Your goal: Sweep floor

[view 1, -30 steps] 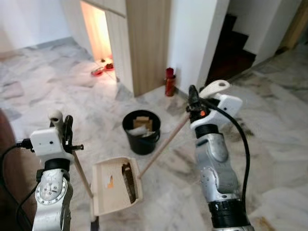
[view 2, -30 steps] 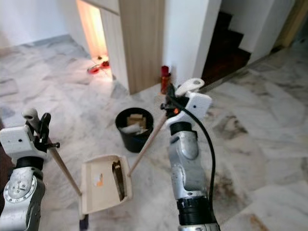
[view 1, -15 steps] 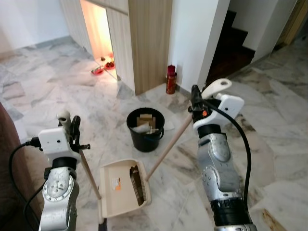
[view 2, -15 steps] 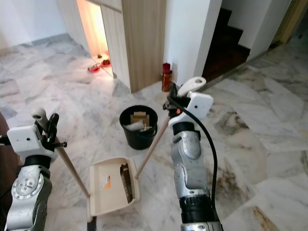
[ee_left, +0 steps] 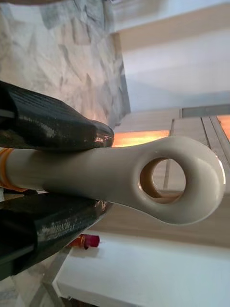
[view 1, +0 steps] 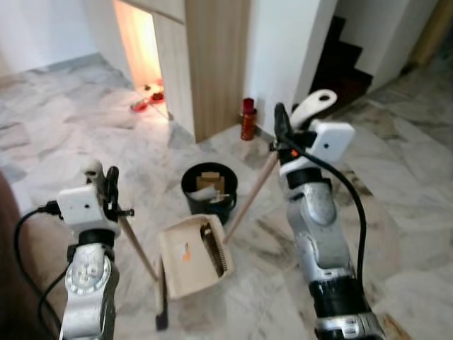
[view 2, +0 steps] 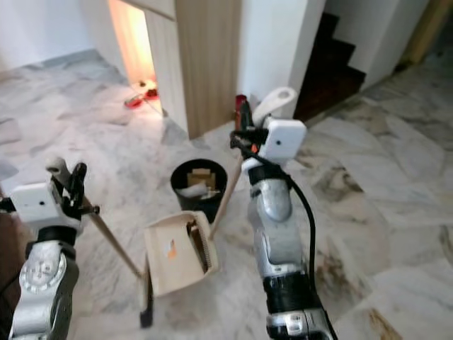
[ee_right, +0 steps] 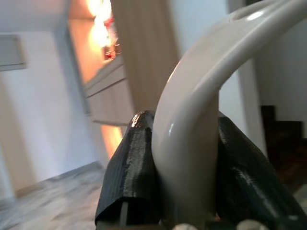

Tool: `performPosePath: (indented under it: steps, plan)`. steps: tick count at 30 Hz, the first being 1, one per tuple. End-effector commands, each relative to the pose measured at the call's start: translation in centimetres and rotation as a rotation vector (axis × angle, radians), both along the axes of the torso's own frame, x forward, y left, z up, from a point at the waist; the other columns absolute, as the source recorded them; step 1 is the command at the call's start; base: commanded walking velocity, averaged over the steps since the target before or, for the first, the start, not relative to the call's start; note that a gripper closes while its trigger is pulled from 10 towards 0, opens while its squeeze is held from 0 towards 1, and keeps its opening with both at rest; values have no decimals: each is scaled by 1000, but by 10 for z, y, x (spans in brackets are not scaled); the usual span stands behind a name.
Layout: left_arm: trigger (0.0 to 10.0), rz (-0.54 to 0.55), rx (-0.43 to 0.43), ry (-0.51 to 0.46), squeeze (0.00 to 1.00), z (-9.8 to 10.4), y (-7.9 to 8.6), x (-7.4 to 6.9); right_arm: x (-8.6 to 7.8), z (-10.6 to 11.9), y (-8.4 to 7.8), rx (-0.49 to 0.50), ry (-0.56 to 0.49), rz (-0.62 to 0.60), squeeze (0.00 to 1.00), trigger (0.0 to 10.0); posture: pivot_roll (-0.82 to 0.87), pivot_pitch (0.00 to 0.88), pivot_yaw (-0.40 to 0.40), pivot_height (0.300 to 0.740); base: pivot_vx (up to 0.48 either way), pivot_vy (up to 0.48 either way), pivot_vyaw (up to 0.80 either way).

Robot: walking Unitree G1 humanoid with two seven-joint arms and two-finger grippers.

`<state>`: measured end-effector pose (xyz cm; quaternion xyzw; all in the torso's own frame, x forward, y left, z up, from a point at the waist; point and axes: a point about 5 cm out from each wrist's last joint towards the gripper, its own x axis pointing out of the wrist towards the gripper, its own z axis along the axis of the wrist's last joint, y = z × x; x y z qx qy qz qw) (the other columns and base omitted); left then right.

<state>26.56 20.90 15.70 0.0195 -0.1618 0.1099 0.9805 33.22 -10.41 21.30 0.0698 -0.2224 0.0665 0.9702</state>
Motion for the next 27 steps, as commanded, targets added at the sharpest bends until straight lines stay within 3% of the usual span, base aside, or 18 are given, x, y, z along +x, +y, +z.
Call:
performPosePath:
  steps: [1,9,15,27]
  plan:
    - [10000,0,17,-77,0,15,-3,-1,0,13,0,20,-62,-14,0,10000,144,0,28,740,315,0,0]
    - [10000,4,17,-76,0,14,-4,-2,-1,18,1,9,-97,-21,0,10000,143,0,27,740,324,0,0]
    - [10000,6,16,-74,0,14,-5,-2,-1,18,4,20,-98,-1,0,10000,144,0,24,740,327,0,780]
    - [10000,13,21,-63,0,13,-2,-3,2,16,10,60,-73,40,0,10000,160,0,24,740,327,0,0]
